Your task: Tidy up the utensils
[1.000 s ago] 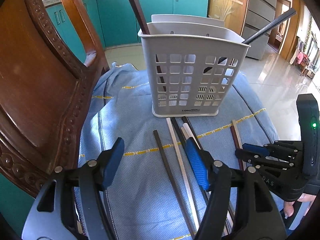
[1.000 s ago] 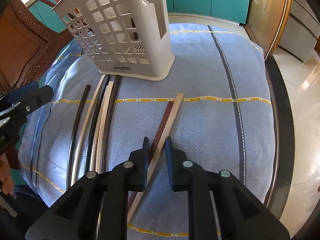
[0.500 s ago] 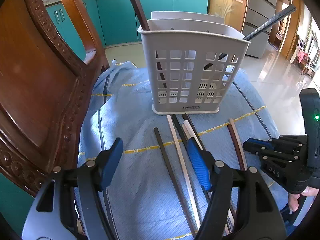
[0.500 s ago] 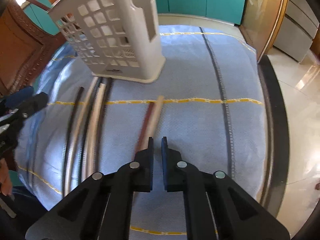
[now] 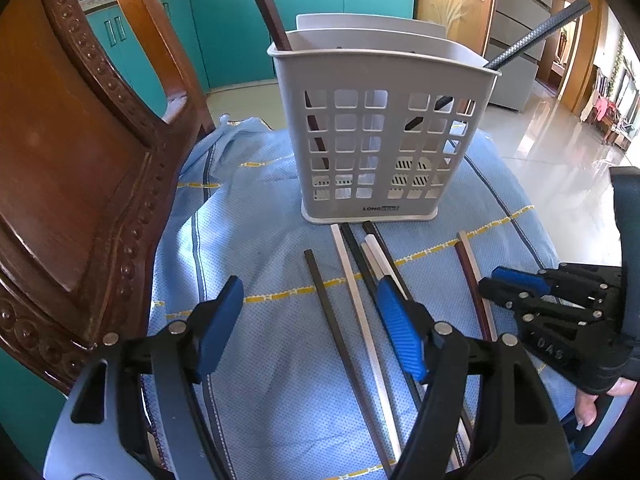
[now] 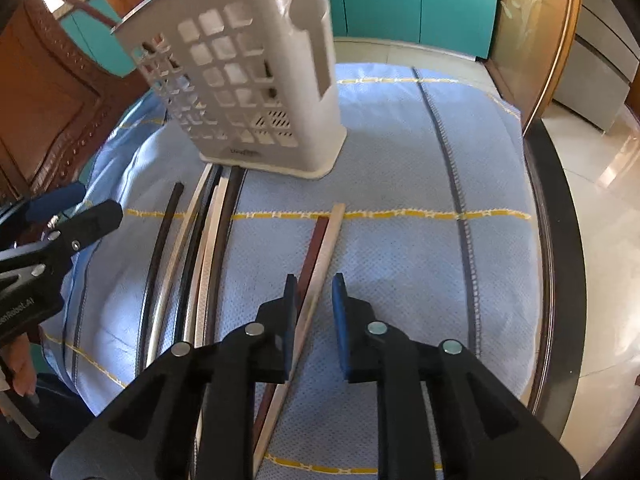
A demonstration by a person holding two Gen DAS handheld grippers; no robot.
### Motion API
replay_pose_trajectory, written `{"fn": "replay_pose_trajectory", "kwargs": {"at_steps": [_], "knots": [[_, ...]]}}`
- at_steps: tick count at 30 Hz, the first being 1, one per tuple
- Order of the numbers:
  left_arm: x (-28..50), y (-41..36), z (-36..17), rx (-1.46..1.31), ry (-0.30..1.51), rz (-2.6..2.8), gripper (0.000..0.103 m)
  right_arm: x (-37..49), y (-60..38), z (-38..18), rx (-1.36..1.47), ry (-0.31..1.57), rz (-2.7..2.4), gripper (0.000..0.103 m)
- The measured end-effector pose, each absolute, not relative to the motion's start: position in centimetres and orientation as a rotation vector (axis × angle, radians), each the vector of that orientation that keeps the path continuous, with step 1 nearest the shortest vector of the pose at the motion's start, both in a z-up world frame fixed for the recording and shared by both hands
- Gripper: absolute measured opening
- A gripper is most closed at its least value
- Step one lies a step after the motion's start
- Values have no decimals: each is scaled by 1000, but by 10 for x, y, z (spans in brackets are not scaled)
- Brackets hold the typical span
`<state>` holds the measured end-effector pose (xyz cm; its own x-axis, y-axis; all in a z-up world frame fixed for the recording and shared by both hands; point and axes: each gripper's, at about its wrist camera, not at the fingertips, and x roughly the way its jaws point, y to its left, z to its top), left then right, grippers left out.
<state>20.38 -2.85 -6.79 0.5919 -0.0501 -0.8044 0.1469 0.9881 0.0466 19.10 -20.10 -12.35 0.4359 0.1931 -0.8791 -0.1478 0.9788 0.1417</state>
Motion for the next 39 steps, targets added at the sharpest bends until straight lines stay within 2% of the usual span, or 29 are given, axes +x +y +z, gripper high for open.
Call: {"fn": "replay_pose_trajectory", "kwargs": {"at_steps": [9, 12, 21, 23, 31, 36, 37, 39], "knots": [[205, -29, -72, 121, 954, -116, 71, 187, -198, -127, 50, 1108, 251, 15], [207, -28, -73, 111, 963, -122, 71, 185, -200, -121, 69, 1091, 258, 4], [216, -16, -90, -19, 1057, -174, 71, 191, -214, -126, 96, 1122, 196, 4], [220, -13, -98, -46, 1085, -169, 66, 190, -213, -124, 103, 1120, 199, 9], [227, -15, -117, -23, 1119, -135, 66, 193, -200, -124, 90, 1109, 220, 11], [229, -16, -118, -42, 1119, -133, 66, 189, -212, -115, 143, 1089, 184, 16], [226, -14, -114, -56, 1109, -125, 66, 186, -214, -108, 163, 1076, 186, 20], [214, -11, -96, -108, 1077, -126, 66, 177, -219, -90, 207, 1033, 224, 35]]}}
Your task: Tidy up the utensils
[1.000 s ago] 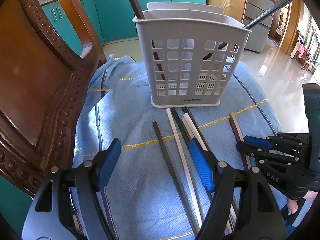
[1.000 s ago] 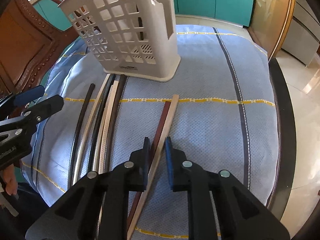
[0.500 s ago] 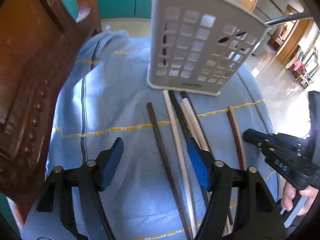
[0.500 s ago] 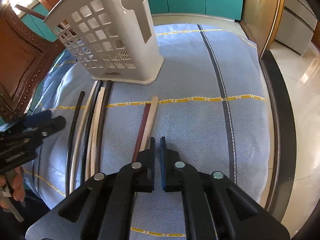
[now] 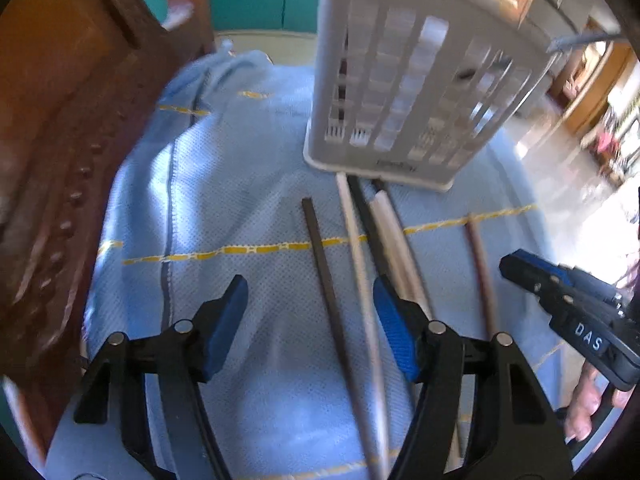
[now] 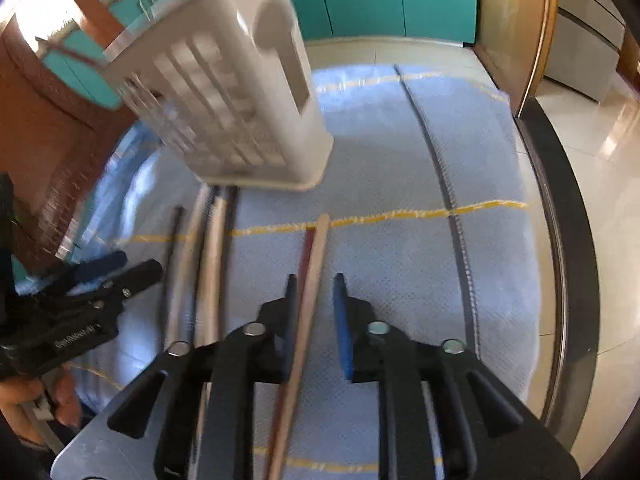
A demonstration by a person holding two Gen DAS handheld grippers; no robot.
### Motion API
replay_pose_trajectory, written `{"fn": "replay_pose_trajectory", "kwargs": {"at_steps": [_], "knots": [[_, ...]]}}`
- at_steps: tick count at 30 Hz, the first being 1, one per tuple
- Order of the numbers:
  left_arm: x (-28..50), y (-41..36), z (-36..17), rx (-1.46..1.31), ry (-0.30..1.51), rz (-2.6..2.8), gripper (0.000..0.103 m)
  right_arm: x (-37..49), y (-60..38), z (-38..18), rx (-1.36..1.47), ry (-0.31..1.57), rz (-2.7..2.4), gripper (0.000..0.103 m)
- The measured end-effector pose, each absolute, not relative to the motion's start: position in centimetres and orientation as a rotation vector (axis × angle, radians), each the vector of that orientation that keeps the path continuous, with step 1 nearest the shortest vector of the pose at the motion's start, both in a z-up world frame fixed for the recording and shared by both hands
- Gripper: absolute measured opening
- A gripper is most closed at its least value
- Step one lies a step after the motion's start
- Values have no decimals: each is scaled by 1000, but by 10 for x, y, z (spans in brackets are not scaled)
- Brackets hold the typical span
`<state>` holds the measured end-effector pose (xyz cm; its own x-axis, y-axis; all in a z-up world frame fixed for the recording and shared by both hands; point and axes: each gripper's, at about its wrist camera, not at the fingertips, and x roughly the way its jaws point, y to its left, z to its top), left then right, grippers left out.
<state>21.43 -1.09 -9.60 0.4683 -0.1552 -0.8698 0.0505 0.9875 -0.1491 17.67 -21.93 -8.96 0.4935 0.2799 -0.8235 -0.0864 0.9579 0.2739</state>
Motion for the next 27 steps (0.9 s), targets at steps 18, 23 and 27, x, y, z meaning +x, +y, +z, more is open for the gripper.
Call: {"fn": "replay_pose_trajectory", "kwargs": {"at_steps": [18, 23, 27], "knots": [[118, -77, 26, -60, 943, -151, 99, 152, -272, -105, 255, 1074, 119, 55], [107, -88, 20, -8, 978, -232, 99, 154, -258, -105, 242, 1077, 152, 58], [98, -99, 18, 25, 1022, -345, 99, 154, -254, -103, 224, 1067, 160, 59]]}}
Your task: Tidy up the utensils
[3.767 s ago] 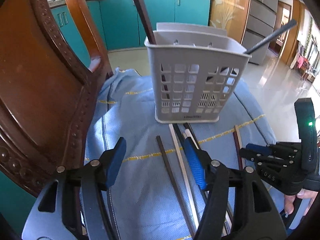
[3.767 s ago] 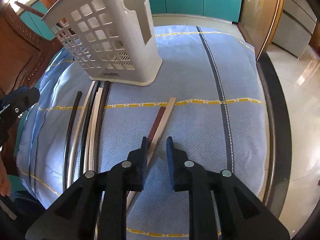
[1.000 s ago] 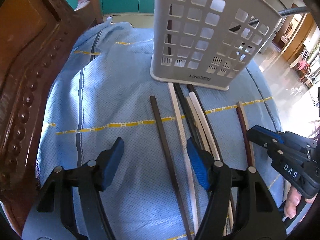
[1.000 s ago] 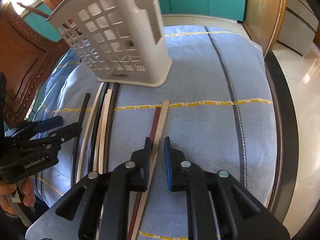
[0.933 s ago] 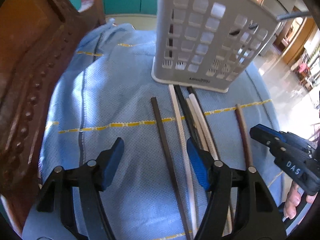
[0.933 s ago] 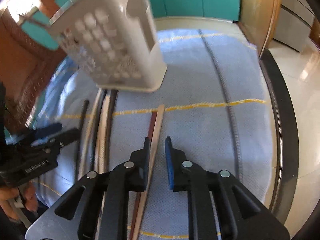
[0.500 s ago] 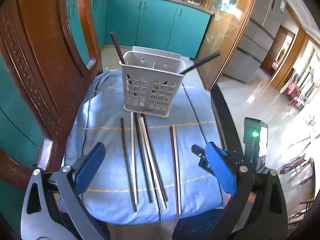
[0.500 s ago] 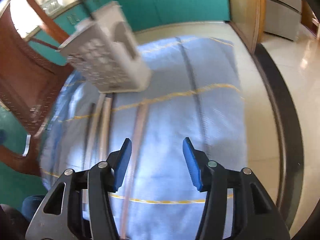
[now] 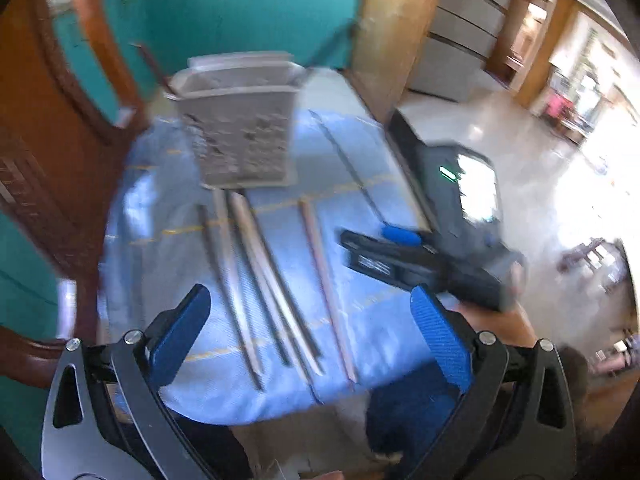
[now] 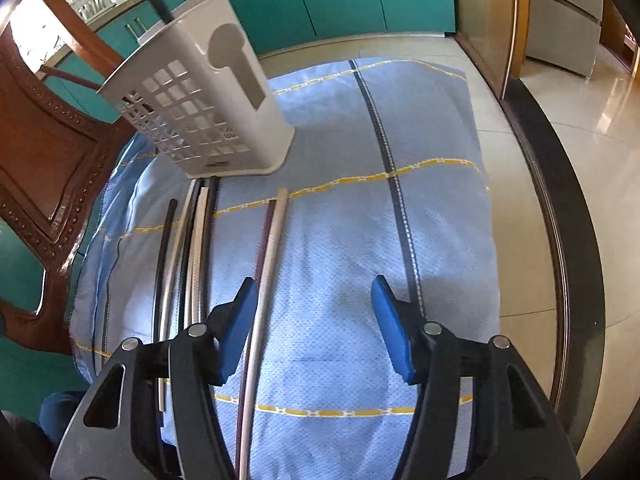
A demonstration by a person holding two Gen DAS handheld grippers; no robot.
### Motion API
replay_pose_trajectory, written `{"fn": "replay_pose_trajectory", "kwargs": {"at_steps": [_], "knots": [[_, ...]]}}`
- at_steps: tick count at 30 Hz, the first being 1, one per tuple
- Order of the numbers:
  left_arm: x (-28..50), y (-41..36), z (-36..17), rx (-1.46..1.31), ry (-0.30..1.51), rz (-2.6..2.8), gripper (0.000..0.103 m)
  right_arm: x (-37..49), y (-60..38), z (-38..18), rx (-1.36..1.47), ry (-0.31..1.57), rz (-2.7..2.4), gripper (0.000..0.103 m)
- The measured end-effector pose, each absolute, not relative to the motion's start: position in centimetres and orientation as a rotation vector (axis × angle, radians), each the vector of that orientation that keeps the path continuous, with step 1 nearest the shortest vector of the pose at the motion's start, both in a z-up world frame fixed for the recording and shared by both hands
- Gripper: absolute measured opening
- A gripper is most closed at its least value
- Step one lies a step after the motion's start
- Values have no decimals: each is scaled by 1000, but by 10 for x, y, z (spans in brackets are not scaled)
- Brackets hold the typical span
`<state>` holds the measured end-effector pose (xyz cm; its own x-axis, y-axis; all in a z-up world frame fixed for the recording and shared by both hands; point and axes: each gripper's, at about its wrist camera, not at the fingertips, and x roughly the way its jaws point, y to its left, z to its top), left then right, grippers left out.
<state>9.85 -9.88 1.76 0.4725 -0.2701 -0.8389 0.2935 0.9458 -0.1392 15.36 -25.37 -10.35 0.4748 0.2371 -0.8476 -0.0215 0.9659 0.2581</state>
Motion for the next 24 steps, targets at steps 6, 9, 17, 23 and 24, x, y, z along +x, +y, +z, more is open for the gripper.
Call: {"fn": "replay_pose_trajectory", "kwargs": {"at_steps": [6, 9, 17, 23, 24], "knots": [[98, -88, 26, -39, 980, -387, 100, 153, -257, -105, 200, 1062, 133, 60], [134, -67, 5, -95, 969, -311, 100, 153, -256, -104, 187, 1053, 112, 60], [187, -30, -56, -261, 1070, -244, 100, 151, -241, -100, 159, 1030, 145, 60], [185, -37, -54, -251, 1043, -289, 100, 150, -236, -98, 153, 1017, 156, 60], [186, -38, -53, -233, 1029, -295, 100, 151, -236, -99, 153, 1016, 155, 60]]}}
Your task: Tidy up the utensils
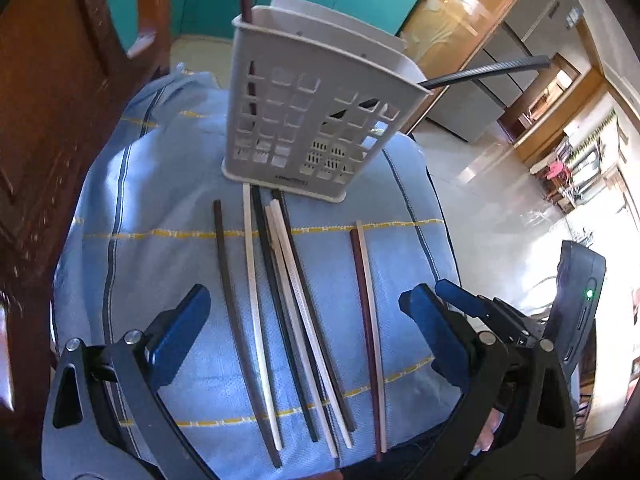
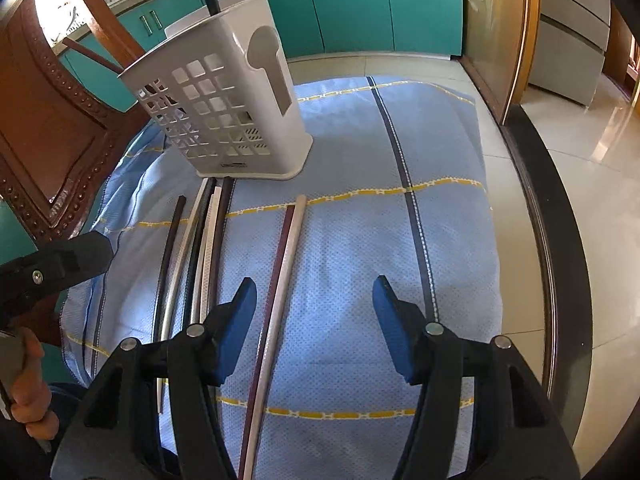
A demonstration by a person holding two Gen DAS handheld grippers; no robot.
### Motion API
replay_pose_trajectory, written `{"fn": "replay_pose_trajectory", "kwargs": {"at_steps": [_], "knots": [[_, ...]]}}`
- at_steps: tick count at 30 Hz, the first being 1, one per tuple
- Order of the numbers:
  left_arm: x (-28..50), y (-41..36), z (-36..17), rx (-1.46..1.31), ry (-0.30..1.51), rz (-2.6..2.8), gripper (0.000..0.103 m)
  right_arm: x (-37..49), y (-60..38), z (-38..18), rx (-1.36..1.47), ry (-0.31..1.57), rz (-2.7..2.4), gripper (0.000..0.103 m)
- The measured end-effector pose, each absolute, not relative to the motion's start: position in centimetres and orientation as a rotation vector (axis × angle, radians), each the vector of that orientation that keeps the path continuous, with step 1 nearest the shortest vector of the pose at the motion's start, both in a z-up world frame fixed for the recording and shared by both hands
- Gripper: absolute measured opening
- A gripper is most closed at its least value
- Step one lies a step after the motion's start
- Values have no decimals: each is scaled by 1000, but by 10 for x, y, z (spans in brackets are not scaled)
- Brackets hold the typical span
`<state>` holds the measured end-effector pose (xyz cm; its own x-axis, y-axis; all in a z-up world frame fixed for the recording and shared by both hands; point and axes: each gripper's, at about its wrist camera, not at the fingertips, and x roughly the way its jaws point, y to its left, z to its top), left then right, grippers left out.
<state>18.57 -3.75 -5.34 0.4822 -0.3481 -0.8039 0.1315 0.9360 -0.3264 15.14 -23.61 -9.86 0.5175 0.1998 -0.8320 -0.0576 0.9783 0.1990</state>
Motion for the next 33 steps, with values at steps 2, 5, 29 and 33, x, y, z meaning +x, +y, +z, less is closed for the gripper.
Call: {"fn": "replay_pose_trajectory", "kwargs": {"at_steps": [2, 5, 29, 33], "knots": [[196, -38, -53, -136, 989, -267, 100, 160, -234, -97, 136, 1007, 143, 60], [224, -29, -54, -38, 963, -218, 99, 181, -225, -99, 81, 1027, 145, 53], [269, 17, -117, -65, 1123, -192, 50, 246, -228, -113, 73, 1077, 158, 11], [268, 13, -116, -69, 1128, -187, 50, 250, -223, -122, 102, 1121, 167, 17]]}}
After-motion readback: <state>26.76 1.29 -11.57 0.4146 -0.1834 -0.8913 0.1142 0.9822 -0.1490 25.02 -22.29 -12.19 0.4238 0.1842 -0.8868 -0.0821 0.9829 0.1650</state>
